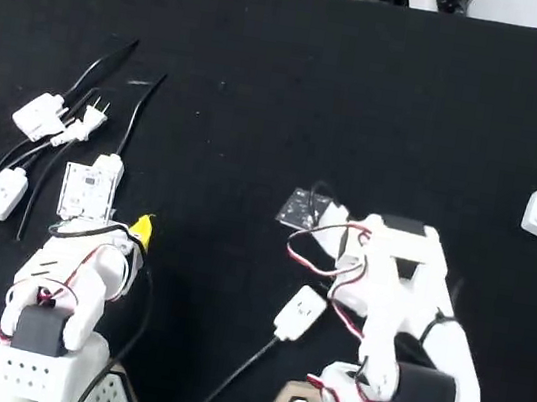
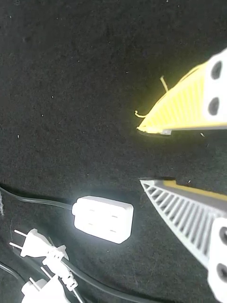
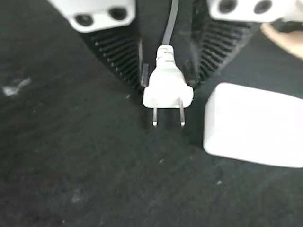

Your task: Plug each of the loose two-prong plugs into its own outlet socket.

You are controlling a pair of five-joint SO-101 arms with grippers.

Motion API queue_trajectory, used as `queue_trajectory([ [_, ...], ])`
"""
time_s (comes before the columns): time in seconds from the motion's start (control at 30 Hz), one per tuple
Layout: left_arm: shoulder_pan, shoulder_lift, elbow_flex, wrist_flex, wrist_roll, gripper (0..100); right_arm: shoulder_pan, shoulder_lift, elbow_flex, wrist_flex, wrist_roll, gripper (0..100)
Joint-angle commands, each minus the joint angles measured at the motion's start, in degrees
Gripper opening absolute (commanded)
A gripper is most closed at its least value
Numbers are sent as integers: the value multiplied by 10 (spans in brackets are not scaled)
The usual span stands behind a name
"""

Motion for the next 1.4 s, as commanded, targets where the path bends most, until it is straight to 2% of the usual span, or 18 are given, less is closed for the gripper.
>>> queue_trajectory([
  [0.0, -2, -4, -5, 0, -4, 170, 2, -70, 18, 28, -27, 11],
  [0.2, -2, -4, -5, 0, -4, 170, 24, -202, 51, 47, -26, 11],
  [0.43, -1, -4, -4, -1, -4, 170, -38, -287, 59, 170, -11, 11],
  [0.53, -1, -4, -4, 1, -4, 170, -45, -297, 56, 193, 63, 11],
  [0.73, -1, -4, -4, 1, -4, 170, -46, -294, 61, 264, 265, 11],
  [0.83, -1, -4, -4, 1, -4, 170, -48, -269, 61, 262, 304, 11],
  [1.17, -7, -4, -7, 1, -4, 170, -75, -44, 9, 171, 309, 11],
  [1.37, -7, -4, -10, 1, -4, 169, -139, 8, -56, 161, 220, 11],
])
